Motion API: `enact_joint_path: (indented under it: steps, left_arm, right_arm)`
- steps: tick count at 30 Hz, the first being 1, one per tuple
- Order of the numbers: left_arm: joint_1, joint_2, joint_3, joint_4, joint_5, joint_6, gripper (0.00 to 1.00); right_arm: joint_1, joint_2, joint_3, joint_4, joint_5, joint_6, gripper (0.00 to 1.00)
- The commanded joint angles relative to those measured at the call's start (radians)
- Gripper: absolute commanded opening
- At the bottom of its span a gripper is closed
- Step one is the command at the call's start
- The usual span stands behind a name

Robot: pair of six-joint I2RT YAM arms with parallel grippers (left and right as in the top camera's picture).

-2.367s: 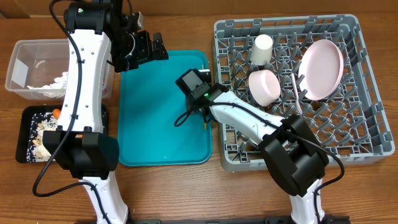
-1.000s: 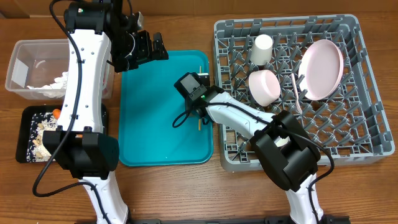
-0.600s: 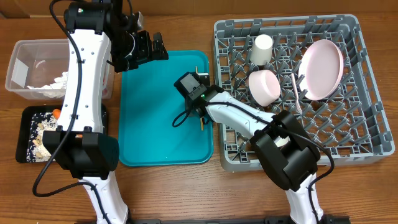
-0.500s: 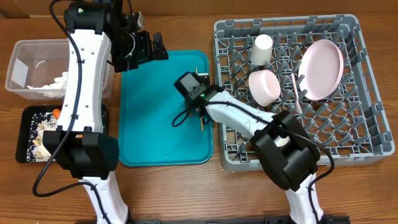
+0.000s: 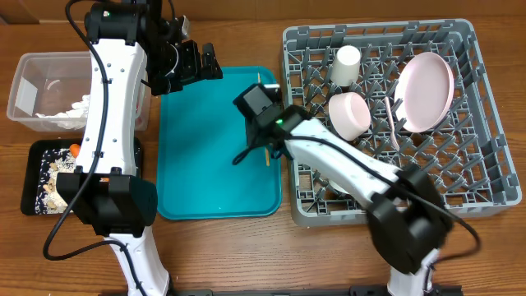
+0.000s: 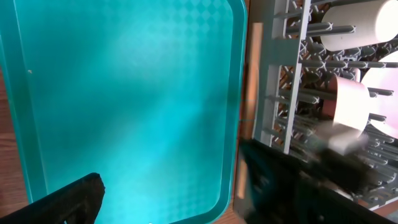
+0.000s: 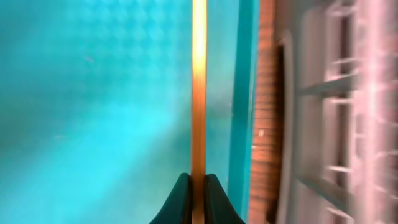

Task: Sort waste into correct bins and load items into the dishwasher rack
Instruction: 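Lift the wooden stick and carry it right into the rack, then lower the stick upright into the rack slots beside the pink plate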

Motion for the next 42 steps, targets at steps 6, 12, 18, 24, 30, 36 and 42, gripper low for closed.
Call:
enact_joint_path:
  steps: [6, 12, 18, 24, 30, 36, 42]
  left_arm:
    - [-0.013, -0.032, 0.02, 0.002, 0.0, 0.008, 1.0]
    - [-0.013, -0.032, 0.02, 0.002, 0.0, 0.008, 1.0]
    - [-0.013, -0.032, 0.02, 0.002, 0.0, 0.008, 1.0]
    - [-0.013, -0.032, 0.02, 0.002, 0.0, 0.008, 1.0]
    - [-0.013, -0.032, 0.02, 0.002, 0.0, 0.008, 1.0]
    - [-0.013, -0.032, 0.02, 0.002, 0.0, 0.008, 1.0]
    - [-0.013, -0.032, 0.02, 0.002, 0.0, 0.008, 1.0]
  right_arm:
    - [-0.003, -0.219, 0.03, -0.101, 0.202, -0.082, 0.04]
    - [-0.053, -0.351, 0.03, -0.185, 0.323, -0.165, 0.04]
    - [-0.251, -0.424, 0.03, -0.259, 0.277, -0.278, 0.04]
    - [-0.483, -0.404, 0.027, -0.277, 0.116, -0.435, 0.04]
    - [-0.671, -0.366, 0.027, -0.242, -0.087, -0.546, 0.04]
    - [-0.759, -0.289, 0.02, -0.221, -0.188, -0.589, 0.04]
    - [-0.761, -0.187, 0.014, -0.209, -0.187, -0.589, 0.04]
